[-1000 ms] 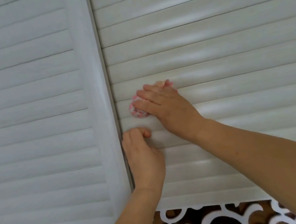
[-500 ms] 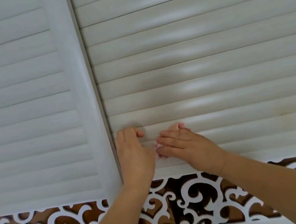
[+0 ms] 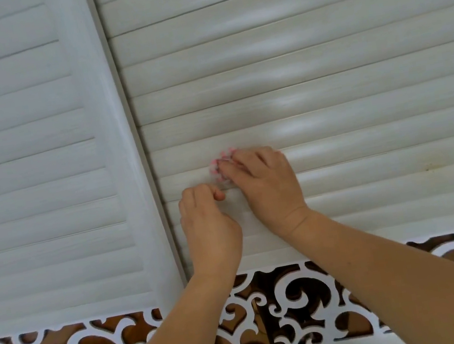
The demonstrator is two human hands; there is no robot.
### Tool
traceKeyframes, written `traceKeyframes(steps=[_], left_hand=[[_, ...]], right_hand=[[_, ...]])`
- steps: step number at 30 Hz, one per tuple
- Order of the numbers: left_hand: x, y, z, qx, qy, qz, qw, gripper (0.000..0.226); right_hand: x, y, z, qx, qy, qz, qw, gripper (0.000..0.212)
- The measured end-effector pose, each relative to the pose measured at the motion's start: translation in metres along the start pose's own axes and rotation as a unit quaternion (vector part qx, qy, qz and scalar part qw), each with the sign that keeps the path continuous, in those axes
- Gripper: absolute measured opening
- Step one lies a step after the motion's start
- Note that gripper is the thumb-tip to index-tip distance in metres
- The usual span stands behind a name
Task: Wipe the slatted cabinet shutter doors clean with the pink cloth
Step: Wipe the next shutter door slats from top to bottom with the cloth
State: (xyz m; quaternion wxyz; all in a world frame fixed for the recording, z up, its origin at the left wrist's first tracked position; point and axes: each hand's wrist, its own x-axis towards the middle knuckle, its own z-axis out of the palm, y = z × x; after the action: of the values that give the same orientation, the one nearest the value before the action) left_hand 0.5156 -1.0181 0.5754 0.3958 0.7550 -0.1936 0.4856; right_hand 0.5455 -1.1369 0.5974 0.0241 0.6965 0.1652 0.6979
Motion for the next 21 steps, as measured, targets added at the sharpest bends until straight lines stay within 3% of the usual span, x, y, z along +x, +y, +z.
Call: traceKeyframes(steps=[8,13,21], left_hand=[[0.001,-0.012,0.002,-0.018,0.024,0.014,0.999,0.043],[0.004,-0.022,-0.006,-0.005,0.022,0.001,1.0,0.047],[0.008,-0.026,-0.015,-0.019,0.011,0.002,1.0,0.048]], right_hand=[[0.009,0.004,-0.004,-0.006,-0.038,-0.075,0.996,0.031],[-0.008,0.033,-0.023,-0.033,-0.055,-0.018,0.998,0.035],[0.044,-0.01,-0.003,0.026,-0.031,0.008,0.999,0.027]])
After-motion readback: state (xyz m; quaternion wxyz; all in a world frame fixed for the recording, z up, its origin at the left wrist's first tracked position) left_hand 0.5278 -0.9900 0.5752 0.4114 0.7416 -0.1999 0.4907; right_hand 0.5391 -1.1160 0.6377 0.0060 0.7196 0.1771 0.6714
